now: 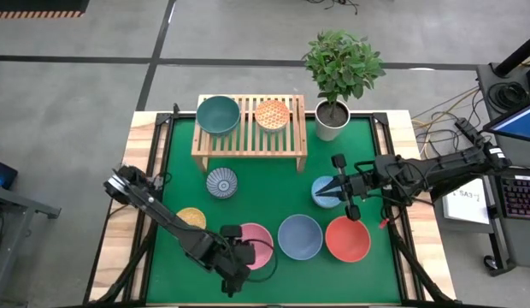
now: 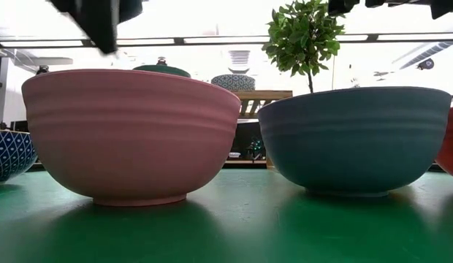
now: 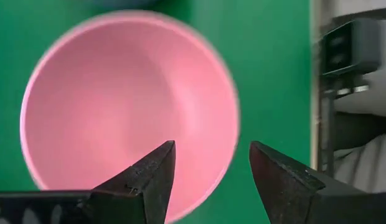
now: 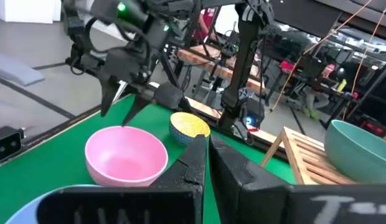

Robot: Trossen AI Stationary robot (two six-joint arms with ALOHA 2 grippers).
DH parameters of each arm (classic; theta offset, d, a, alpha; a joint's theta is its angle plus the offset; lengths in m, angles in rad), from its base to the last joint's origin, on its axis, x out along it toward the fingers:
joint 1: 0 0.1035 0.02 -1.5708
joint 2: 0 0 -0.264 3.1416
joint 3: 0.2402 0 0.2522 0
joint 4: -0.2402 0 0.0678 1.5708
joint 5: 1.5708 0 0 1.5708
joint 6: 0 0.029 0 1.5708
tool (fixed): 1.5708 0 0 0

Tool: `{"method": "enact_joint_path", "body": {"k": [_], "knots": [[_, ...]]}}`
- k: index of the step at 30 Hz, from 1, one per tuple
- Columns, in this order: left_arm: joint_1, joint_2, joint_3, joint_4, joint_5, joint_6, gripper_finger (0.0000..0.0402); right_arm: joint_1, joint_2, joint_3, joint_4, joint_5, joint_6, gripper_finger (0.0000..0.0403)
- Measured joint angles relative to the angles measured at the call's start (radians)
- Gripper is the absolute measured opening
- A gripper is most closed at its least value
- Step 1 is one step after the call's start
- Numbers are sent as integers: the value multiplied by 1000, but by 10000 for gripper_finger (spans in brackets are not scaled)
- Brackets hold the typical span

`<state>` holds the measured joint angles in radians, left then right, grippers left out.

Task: Place and stack bowls onto a shelf
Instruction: Stack the large pink bowl on the large green bowl

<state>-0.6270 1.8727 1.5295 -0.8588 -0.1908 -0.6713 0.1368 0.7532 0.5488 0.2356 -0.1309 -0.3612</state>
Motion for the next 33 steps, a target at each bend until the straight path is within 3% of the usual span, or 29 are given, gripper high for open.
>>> {"method": "enact_joint_path", "body": {"k": [4, 12, 17, 26, 33], "knots": [[0, 66, 29, -74, 44, -61, 200, 0, 0, 0, 1, 0, -8, 9], [-9, 105, 31, -49, 52, -6, 246, 0, 0, 0, 6, 0, -16, 9], [-8, 105, 19, -23, 42, 19, 244, 0, 0, 0, 7, 0, -17, 9], [-7, 109, -13, 29, 42, 25, 191, 0, 0, 0, 7, 1, -30, 9], [-7, 117, -13, 38, 43, 47, 90, 0, 0, 0, 7, 2, -33, 9]]}}
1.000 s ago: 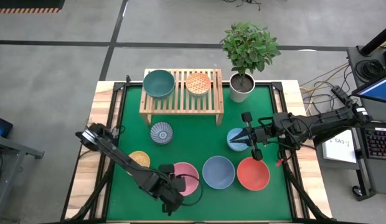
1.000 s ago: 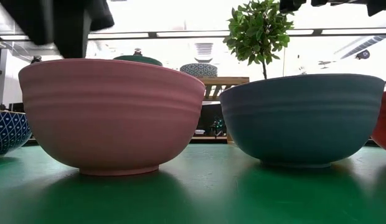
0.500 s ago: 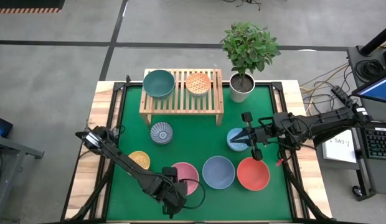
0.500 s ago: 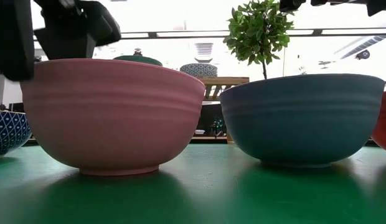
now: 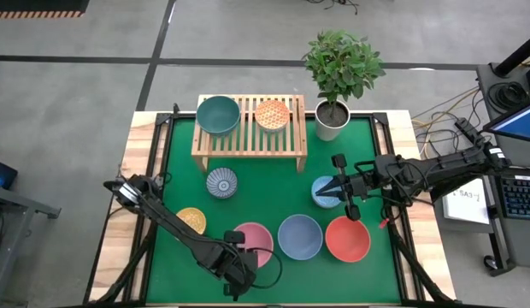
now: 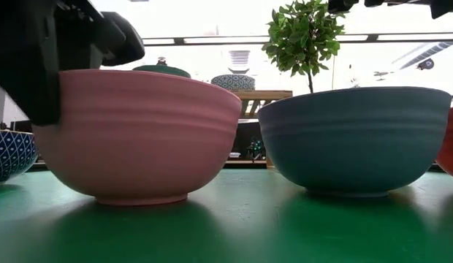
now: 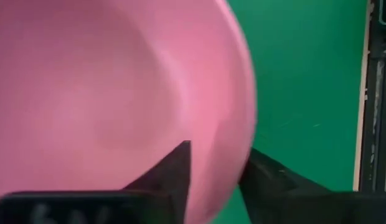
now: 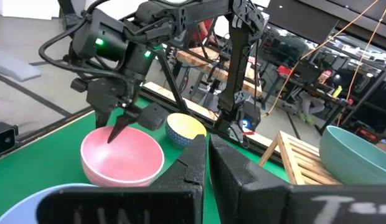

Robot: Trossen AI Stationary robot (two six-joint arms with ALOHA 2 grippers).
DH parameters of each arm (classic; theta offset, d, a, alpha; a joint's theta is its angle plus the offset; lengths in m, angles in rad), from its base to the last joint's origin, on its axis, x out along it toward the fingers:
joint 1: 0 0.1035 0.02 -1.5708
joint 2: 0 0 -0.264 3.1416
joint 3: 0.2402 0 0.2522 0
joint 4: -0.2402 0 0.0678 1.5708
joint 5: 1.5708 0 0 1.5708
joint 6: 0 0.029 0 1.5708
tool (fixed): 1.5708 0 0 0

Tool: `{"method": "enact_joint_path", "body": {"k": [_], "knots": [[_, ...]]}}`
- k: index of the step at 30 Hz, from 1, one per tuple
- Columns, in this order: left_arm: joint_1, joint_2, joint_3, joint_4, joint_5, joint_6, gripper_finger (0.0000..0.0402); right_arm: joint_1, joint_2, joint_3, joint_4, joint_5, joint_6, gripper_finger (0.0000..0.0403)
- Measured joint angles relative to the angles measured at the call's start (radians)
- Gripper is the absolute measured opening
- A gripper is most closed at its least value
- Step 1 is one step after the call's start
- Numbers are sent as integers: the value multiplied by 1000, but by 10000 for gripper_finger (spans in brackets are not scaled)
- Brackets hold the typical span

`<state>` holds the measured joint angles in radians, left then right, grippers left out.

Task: Place and stack bowls onto a shelf
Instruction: Stack the large pink bowl on the large green bowl

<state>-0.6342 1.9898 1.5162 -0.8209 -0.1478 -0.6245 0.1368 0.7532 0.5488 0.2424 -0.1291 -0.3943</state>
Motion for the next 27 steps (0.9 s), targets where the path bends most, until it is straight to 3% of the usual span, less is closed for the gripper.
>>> {"method": "enact_joint_path", "body": {"k": [3, 5, 10, 16, 24, 27], "knots": [[0, -12, 0, -12, 11, 17, 29, 0, 0, 0, 0, 0, -1, 9], [1, -25, 0, -35, 38, 17, 9, 0, 0, 0, 0, 0, -1, 9], [0, -31, 59, -130, 62, 58, 3, 0, 0, 0, 0, 0, -10, 9], [1, -34, 248, -310, 48, 139, 1, 0, 0, 0, -1, 0, -10, 9], [10, -36, 601, -666, -272, 191, 1, 0, 0, 0, -1, 0, -10, 9], [26, -38, 703, -755, -437, 193, 0, 0, 0, 0, -1, 0, -10, 9]]}}
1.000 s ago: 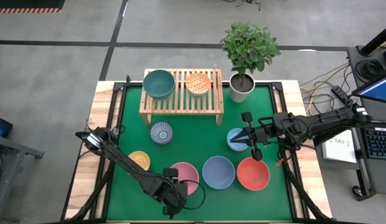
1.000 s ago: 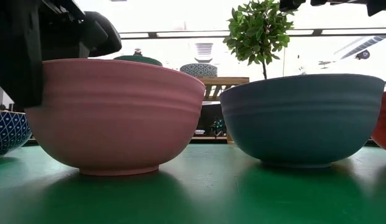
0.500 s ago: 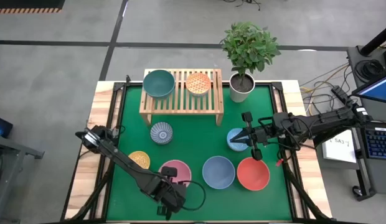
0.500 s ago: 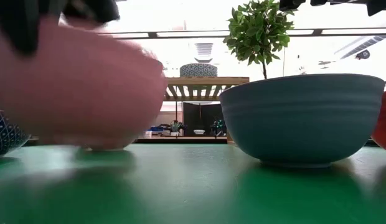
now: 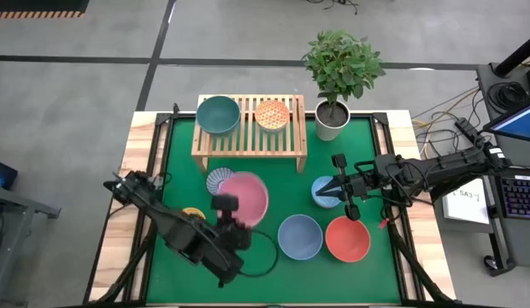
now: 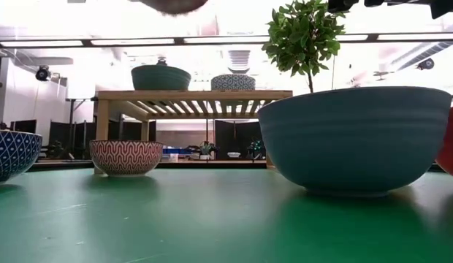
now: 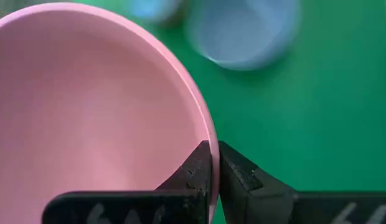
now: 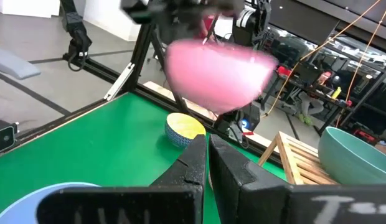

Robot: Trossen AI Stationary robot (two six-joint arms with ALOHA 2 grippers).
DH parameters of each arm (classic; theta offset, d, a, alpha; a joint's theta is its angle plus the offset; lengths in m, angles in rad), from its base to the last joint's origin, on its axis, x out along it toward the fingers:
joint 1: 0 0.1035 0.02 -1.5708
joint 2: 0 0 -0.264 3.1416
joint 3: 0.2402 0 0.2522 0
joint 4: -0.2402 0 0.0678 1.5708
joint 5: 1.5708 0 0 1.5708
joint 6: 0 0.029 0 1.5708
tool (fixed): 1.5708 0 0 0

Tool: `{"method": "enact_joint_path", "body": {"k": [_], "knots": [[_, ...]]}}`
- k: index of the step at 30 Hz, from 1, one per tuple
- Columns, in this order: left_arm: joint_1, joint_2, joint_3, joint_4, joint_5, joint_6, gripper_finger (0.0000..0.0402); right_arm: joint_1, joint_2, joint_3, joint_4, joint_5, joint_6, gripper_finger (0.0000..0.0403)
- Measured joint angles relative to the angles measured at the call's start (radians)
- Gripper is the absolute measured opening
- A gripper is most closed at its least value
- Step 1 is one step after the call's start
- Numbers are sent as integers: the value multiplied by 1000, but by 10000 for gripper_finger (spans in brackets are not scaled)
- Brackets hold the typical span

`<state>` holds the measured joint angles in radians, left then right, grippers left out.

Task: Place and stack bowls onto a shelf
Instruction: Stack the large pink bowl on the large green bowl, then stack the small blue pattern bowl on the small orange bowl

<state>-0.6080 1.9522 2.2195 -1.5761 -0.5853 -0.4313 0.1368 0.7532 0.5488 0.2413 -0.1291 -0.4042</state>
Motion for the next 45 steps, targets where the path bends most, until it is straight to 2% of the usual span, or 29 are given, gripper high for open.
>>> {"method": "enact_joint_path", "body": {"k": [2, 5, 13, 17, 22, 28, 34, 40, 45], "knots": [[14, -20, 23, 12, -79, 56, 0, 0, 0, 0, 0, 0, 1, 9], [63, -51, 46, 8, -128, 117, 0, 0, 0, 0, -1, 0, 2, 9], [291, -191, 11, 5, -120, 222, 0, 0, 1, 0, -7, -1, 3, 9], [465, -282, -69, 5, -13, 233, 0, 0, 1, 1, -23, 0, 3, 9], [702, -366, -192, 25, 30, 347, 0, 0, 2, 1, -27, 0, 10, 9], [930, -385, -268, 134, 336, 505, 0, 0, 2, 1, -28, 5, 5, 9], [1020, -354, -285, 130, 367, 581, 0, 0, 2, 1, -36, 29, 8, 9], [1037, -326, -286, 110, 367, 588, 2, 0, 2, 1, -53, 42, 4, 9], [1037, -316, -286, 110, 364, 587, 20, 0, 2, 1, -58, 54, 10, 9]]}}
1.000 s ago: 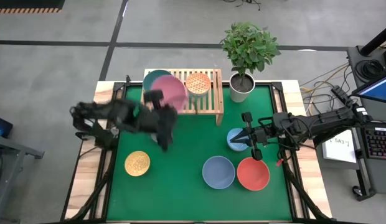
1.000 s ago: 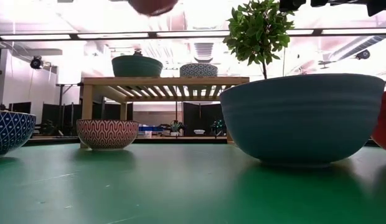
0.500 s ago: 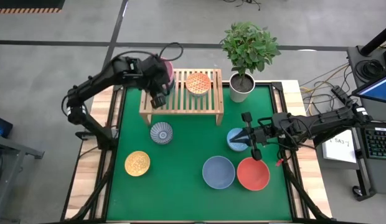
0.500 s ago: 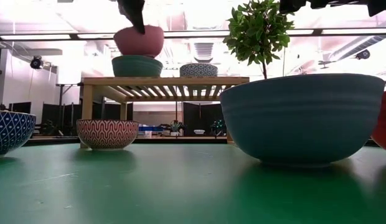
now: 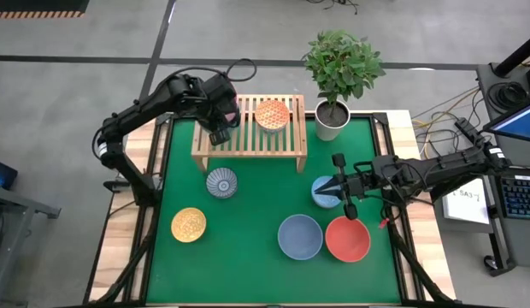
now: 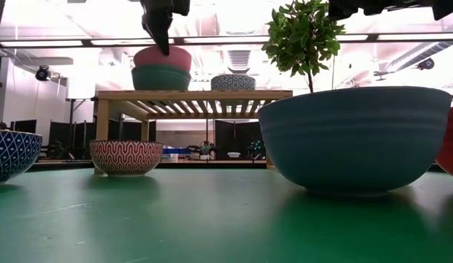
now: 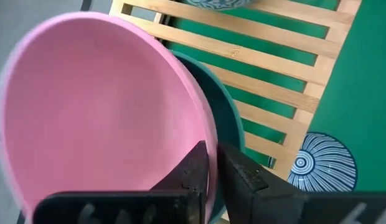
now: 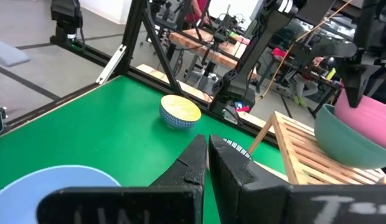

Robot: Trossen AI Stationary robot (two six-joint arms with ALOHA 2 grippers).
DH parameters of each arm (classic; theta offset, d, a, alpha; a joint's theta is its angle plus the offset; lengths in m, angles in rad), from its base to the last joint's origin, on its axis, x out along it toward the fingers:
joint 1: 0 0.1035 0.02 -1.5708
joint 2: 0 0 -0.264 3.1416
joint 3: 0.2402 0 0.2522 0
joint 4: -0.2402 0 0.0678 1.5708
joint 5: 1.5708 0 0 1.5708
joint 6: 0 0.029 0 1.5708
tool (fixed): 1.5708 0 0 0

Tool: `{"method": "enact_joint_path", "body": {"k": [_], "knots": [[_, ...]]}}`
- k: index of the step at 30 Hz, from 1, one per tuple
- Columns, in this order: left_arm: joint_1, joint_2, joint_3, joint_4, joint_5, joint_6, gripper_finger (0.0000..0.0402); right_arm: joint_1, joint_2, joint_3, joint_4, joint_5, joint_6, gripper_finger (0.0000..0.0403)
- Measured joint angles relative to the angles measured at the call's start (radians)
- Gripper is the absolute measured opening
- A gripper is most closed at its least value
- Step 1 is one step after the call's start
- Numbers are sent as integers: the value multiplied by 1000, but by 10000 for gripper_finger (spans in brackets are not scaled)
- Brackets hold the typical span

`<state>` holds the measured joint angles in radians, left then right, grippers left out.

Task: Place and stack bowls onto a shelf
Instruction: Stack the small blue pattern bowl on the small orange bowl

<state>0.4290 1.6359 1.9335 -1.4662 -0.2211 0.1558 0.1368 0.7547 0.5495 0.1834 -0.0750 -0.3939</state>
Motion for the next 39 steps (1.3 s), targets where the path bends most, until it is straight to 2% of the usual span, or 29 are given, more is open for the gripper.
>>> {"method": "enact_joint_path", "body": {"k": [11, 19, 23, 31, 36, 39], "knots": [[0, -2, 3, -49, -3, -44, 83, 0, 0, 0, 0, 0, 8, 9], [-30, -49, 3, -36, -5, -116, 116, 0, 0, 0, 0, 0, 8, 9], [-71, -67, 3, -11, -8, -220, 120, 0, 0, 0, 0, 0, 7, 9], [-201, -134, 2, 80, -92, -220, 116, 0, 0, 0, 0, 0, 8, 9], [-257, -182, -7, 138, -95, -209, 116, 0, 0, 0, 0, -1, 8, 9], [-286, -228, -57, 218, -95, -198, 116, 0, 0, 0, 0, -2, 15, 9]]}}
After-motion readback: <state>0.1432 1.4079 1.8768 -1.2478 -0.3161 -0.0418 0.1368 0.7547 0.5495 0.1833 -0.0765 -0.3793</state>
